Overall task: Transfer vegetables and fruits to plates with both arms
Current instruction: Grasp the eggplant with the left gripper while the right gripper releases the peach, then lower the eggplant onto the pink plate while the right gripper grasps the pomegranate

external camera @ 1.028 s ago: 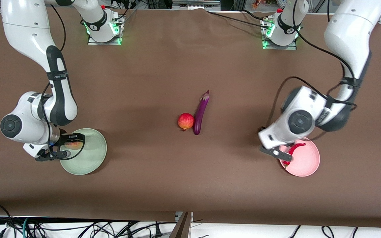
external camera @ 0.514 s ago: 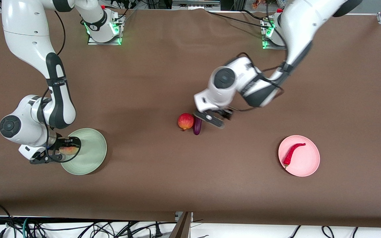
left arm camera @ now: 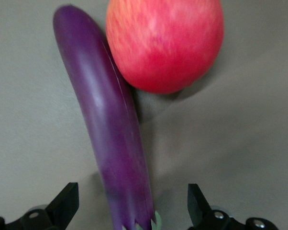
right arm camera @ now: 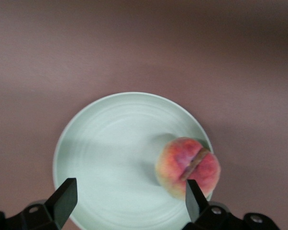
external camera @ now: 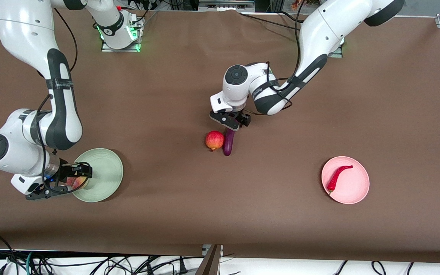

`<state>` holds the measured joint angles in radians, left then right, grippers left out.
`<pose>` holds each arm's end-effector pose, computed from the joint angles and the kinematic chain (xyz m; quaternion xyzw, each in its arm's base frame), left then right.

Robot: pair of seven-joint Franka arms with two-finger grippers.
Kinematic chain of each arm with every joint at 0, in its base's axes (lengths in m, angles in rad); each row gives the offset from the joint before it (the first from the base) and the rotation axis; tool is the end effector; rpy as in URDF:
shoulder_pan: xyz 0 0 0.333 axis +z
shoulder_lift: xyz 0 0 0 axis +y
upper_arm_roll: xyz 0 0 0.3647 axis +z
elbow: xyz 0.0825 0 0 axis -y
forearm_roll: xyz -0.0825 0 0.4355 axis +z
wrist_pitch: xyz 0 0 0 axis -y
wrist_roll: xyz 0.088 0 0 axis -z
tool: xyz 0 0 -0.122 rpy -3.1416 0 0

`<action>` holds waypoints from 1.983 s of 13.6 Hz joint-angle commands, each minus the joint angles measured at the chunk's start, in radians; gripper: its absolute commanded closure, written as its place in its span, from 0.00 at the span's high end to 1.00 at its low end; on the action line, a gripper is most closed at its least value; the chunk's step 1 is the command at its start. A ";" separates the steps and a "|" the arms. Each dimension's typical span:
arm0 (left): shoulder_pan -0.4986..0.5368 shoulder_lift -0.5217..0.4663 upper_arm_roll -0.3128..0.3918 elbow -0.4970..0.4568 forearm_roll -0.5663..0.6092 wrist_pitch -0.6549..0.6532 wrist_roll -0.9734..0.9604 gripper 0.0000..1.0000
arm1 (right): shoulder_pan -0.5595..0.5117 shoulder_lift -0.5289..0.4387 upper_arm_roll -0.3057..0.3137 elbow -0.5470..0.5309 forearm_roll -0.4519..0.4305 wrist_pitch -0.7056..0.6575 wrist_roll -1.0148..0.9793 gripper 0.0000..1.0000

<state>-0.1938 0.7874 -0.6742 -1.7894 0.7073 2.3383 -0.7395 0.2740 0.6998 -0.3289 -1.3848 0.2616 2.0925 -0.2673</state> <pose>0.4980 -0.5074 0.1678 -0.9695 0.2447 -0.0142 0.0089 0.8081 0.0278 0.3160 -0.9963 -0.0819 -0.0248 0.0069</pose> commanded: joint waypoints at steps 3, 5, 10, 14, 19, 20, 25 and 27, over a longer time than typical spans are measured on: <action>0.001 0.012 0.015 0.010 0.078 0.013 -0.064 0.14 | 0.141 0.000 0.016 0.021 0.024 -0.057 0.325 1.00; 0.013 0.003 0.013 0.007 0.077 0.000 -0.104 0.00 | 0.213 0.001 0.024 0.015 0.060 -0.057 0.477 1.00; 0.203 -0.028 0.004 0.015 0.069 -0.074 -0.112 0.00 | 0.376 0.006 0.044 0.015 0.166 -0.031 0.756 1.00; 0.289 -0.071 -0.007 0.077 0.066 -0.267 -0.077 0.01 | 0.531 0.053 0.044 0.013 0.165 0.127 1.015 1.00; 0.333 -0.066 0.005 0.264 0.064 -0.547 0.250 0.01 | 0.623 0.127 0.044 0.013 0.159 0.224 1.083 1.00; 0.381 -0.065 0.004 0.268 0.064 -0.545 0.320 0.01 | 0.625 0.136 0.044 0.013 0.156 0.224 1.083 1.00; 0.517 -0.039 0.004 0.298 0.064 -0.519 0.651 0.02 | 0.645 0.182 0.044 0.013 0.148 0.248 1.077 1.00; 0.560 -0.022 0.005 0.317 0.061 -0.496 0.731 0.02 | 0.651 0.196 0.044 0.013 0.146 0.259 1.076 1.00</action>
<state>0.3390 0.7358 -0.6558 -1.5125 0.7596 1.8316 -0.0973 0.9070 0.8786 -0.2748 -1.3753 0.4107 2.3304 0.8060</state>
